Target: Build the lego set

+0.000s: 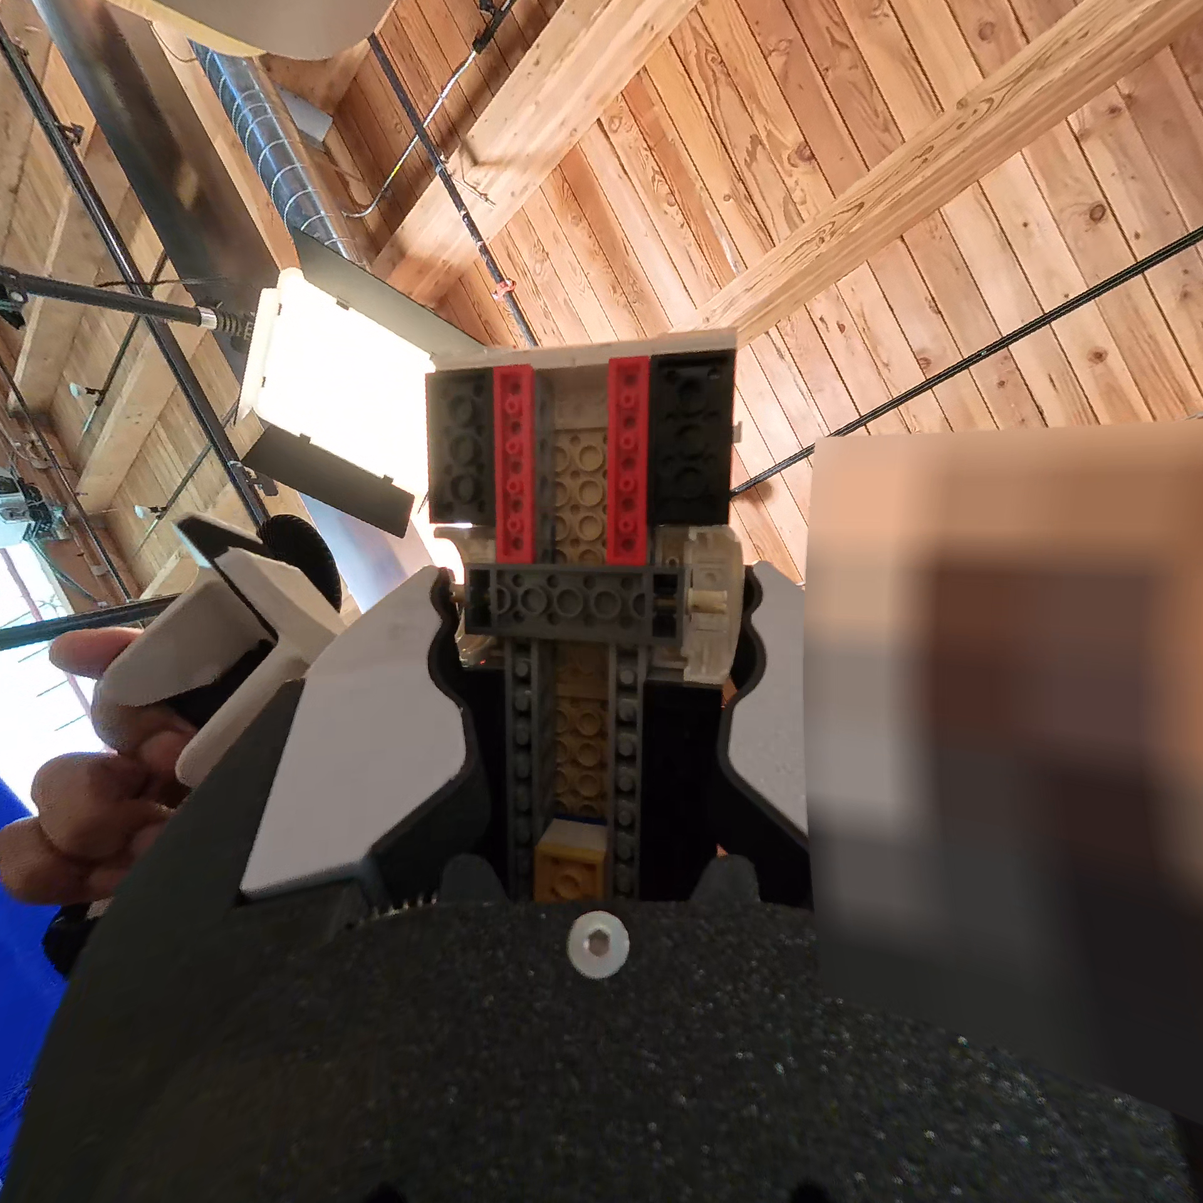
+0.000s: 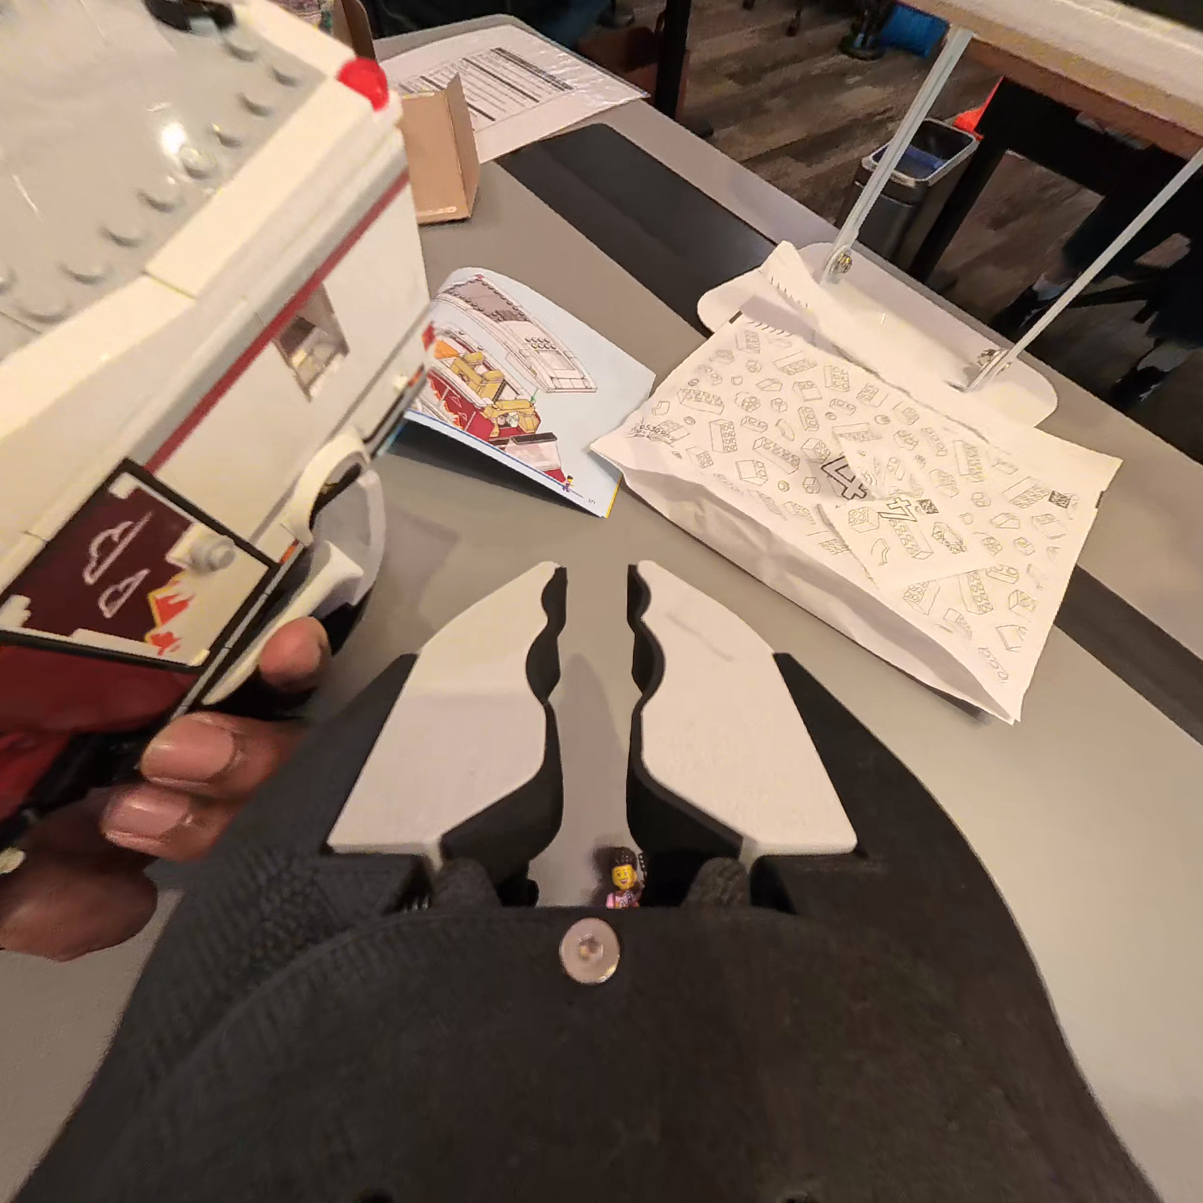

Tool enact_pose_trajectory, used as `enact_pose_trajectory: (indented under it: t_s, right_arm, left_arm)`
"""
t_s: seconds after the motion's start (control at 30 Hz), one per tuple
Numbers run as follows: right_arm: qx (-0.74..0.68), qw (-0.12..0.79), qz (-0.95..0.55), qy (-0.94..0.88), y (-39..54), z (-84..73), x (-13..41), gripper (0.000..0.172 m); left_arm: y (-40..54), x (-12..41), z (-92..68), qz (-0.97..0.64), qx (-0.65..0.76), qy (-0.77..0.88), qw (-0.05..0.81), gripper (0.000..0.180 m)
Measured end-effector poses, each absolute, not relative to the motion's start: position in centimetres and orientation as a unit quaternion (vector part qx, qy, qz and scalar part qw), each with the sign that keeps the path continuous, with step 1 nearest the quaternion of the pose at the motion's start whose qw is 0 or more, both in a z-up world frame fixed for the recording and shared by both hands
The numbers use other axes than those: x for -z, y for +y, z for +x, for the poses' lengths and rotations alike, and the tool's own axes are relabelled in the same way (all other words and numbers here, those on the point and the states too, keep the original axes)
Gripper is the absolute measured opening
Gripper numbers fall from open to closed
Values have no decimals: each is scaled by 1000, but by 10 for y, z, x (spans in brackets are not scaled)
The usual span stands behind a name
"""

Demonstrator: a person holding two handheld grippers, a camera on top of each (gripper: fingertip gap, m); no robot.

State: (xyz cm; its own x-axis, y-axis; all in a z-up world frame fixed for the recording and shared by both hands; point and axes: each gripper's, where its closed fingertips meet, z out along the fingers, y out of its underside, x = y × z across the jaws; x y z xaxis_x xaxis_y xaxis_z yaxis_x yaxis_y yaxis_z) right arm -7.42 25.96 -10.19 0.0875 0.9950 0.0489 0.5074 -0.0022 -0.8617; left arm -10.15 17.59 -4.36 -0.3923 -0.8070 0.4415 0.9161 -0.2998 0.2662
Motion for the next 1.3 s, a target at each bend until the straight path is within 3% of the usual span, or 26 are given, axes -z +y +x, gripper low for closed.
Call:
enact_pose_trajectory:
  t_s: [0.67, 1.03, 1.3]
  right_arm:
    - [-287, 442, -613, -588, 265, -78, 91, 17]
    - [-321, 479, -534, -618, 233, -89, 27, 21]
    - [-328, 504, -393, -695, 169, -109, -23, 35]
  left_arm:
    - [176, 46, -163, -124, 706, -290, 634, 83]
    - [173, 47, -182, -134, 666, -307, 666, 83]
    - [173, 47, -185, -150, 648, -303, 683, 83]
